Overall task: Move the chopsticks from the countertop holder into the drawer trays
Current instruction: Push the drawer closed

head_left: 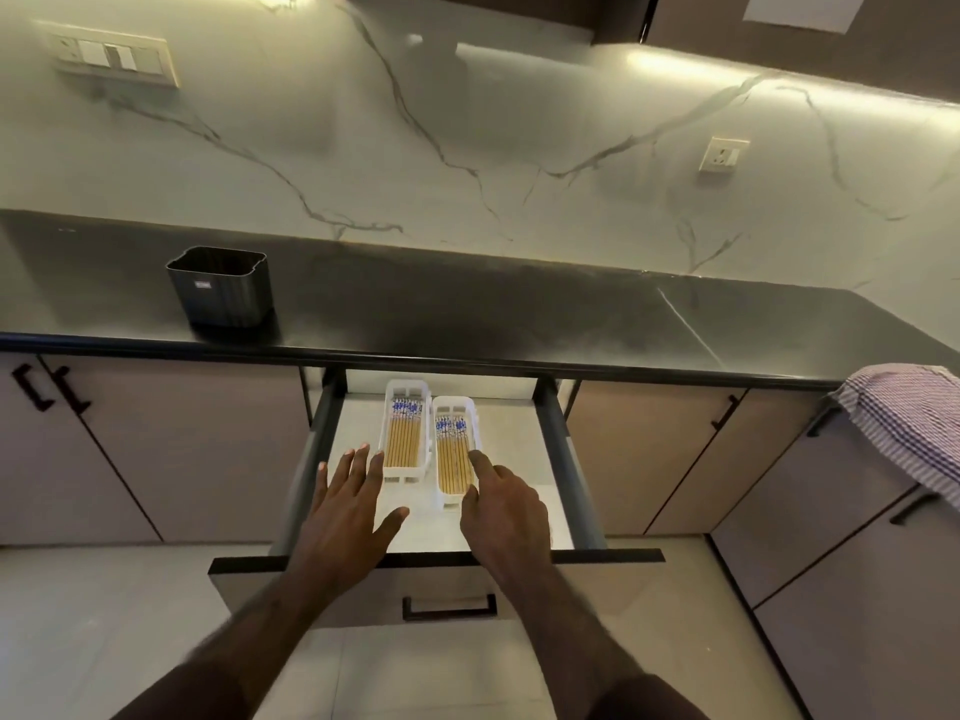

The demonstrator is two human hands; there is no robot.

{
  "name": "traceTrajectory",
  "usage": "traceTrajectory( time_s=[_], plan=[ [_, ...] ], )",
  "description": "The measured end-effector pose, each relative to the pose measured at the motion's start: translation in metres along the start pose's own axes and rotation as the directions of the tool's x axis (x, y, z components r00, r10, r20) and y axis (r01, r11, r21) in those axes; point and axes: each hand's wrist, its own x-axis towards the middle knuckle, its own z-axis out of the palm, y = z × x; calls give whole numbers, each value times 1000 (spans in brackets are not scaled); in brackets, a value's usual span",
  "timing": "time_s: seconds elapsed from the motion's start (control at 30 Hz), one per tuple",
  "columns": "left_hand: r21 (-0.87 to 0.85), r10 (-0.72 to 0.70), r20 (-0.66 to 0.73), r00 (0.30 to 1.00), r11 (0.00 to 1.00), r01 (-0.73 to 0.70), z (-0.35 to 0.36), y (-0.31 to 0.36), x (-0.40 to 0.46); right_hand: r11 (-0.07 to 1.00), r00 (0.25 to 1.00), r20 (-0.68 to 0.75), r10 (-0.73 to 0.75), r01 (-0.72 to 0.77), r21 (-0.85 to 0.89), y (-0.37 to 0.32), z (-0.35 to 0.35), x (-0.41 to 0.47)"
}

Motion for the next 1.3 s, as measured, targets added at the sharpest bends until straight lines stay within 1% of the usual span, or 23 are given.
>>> traceTrajectory(
  time_s=[0.23,0.4,0.53,0.63,0.77,0.87,1.07,1.3],
  plan=[
    [-13,-45,60,997,999,46,17,-13,-29,999,998,39,45,-44,-23,6,20,-27],
    [-14,-53,122,991,998,56,34,-29,-50,999,994,97,50,-50,-6,12,41,-46],
    [1,-74,177,981,997,75,52,-41,-68,999,987,154,39,-39,-5,15,60,-58],
    [9,-67,192,979,998,67,63,-49,-82,999,980,195,46,-44,-15,17,77,-64],
    [14,-100,207,973,995,99,79,-57,-97,996,957,280,78,-66,-52,19,102,-68],
    [-9,-133,192,972,991,137,87,-61,-102,994,931,353,91,-65,-85,24,121,-70],
    [12,-160,91,983,987,159,95,-67,-101,988,890,441,112,-53,-144,38,155,-74],
    [16,-178,78,981,984,177,112,-67,-90,976,872,454,184,-109,-187,45,178,-75]
  ],
)
